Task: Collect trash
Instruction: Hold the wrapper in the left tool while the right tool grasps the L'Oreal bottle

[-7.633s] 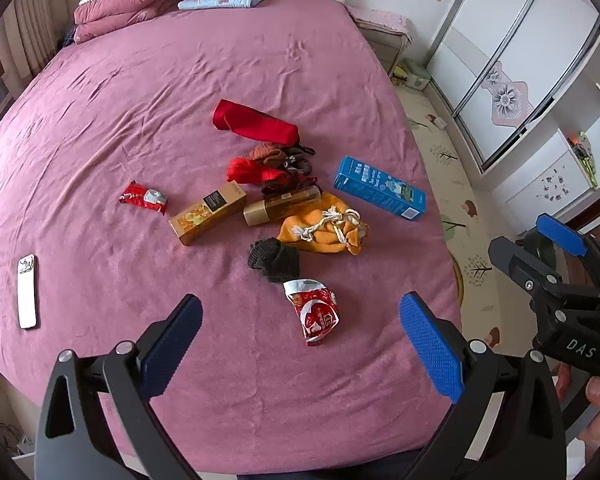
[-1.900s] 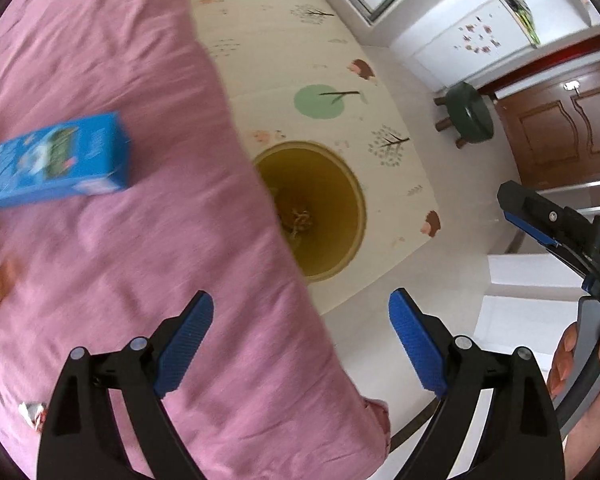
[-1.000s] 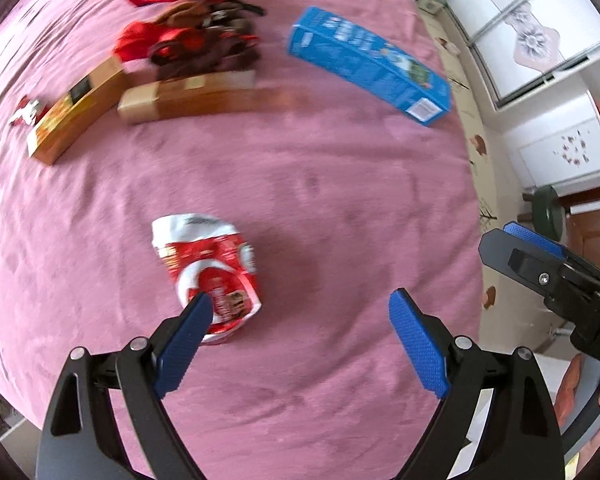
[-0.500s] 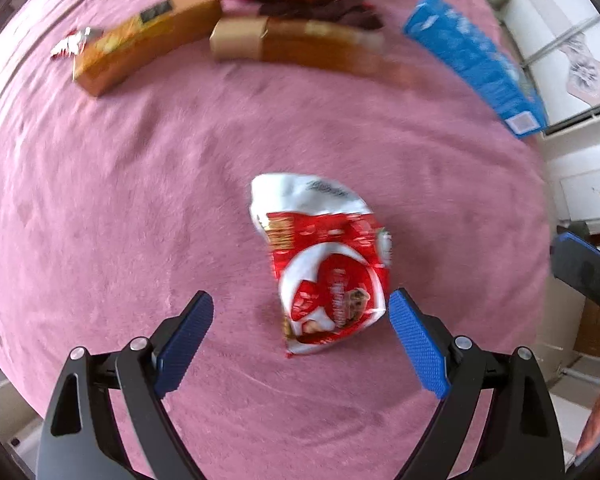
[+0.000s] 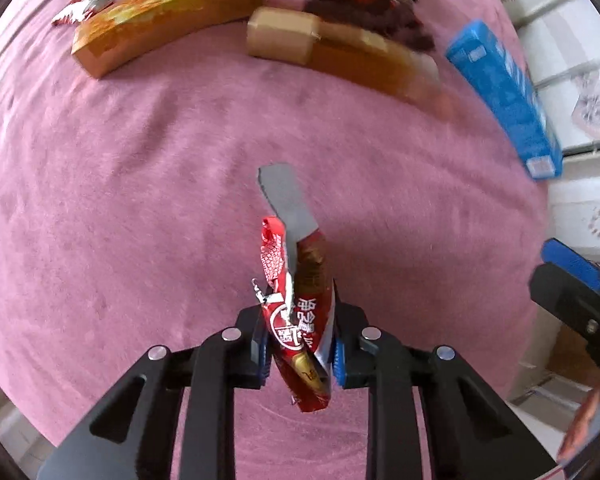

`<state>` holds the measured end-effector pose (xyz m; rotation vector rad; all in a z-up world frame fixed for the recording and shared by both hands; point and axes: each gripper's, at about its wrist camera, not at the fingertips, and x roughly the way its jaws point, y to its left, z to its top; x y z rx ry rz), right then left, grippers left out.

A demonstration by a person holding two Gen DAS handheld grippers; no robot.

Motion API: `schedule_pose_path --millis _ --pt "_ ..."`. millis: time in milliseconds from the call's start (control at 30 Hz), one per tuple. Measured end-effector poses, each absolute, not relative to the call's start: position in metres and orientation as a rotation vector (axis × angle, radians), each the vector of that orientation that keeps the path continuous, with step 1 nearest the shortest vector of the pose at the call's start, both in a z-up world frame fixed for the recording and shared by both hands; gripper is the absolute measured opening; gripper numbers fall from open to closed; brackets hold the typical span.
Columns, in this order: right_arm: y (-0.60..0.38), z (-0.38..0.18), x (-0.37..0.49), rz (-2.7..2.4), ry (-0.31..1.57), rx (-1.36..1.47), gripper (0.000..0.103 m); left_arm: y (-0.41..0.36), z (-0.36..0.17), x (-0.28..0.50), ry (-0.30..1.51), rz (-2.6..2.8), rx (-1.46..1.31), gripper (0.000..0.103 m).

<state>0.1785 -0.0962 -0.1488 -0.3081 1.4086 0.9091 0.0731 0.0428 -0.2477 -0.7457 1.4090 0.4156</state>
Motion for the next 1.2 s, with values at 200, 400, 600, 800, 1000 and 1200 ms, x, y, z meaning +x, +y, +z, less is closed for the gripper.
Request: schedule_pose_path --millis 200,400,600,800,1000,1200 --pt "-0.042 -0.145 0.186 1.033 1.368 -0.418 0.069 0.087 -0.236 0.069 1.34 0.442 -0.813 0.023" --pt "0.013 -0.146 0.198 1.147 1.316 -0.543 0.067 0.126 -0.232 0.076 1.3 0.436 -0.887 0.023" --pt "0.053 -0.161 0.206 1.211 1.306 -0.663 0.062 0.15 -0.232 0.07 1.282 0.405 -0.933 0.023" --pt "0.077 -0.18 0.199 1.25 1.283 -0.817 0.061 0.139 -0.231 0.056 1.28 0.378 -0.959 0.023" --pt "0.086 -0.208 0.188 1.258 1.285 -0.977 0.041 0.144 -0.236 0.051 1.29 0.359 -0.961 0.023" --pt "0.076 -0.209 0.19 1.22 1.325 -0.902 0.035 0.148 -0.24 0.049 1.307 0.357 -0.968 0.023"
